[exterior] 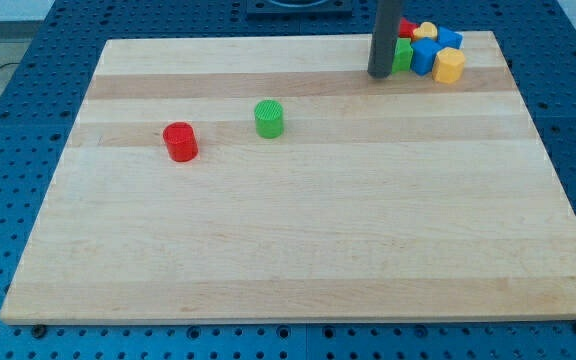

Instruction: Move the green circle to the bottom of the blue cube

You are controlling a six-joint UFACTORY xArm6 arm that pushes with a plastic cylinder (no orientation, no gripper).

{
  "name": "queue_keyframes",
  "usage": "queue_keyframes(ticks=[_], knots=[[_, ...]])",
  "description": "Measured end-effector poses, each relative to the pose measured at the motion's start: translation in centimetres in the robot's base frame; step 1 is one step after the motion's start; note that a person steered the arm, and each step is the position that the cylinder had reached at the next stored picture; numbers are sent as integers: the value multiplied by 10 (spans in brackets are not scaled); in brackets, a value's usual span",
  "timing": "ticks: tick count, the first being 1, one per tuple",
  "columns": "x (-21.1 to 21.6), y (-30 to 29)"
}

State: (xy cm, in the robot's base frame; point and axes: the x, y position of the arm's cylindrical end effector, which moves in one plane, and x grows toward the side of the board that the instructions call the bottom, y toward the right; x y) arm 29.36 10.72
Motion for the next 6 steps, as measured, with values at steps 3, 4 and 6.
queue_keyframes(ticks=[3, 4, 6], knots=[[77, -23], [77, -23], [131, -61]])
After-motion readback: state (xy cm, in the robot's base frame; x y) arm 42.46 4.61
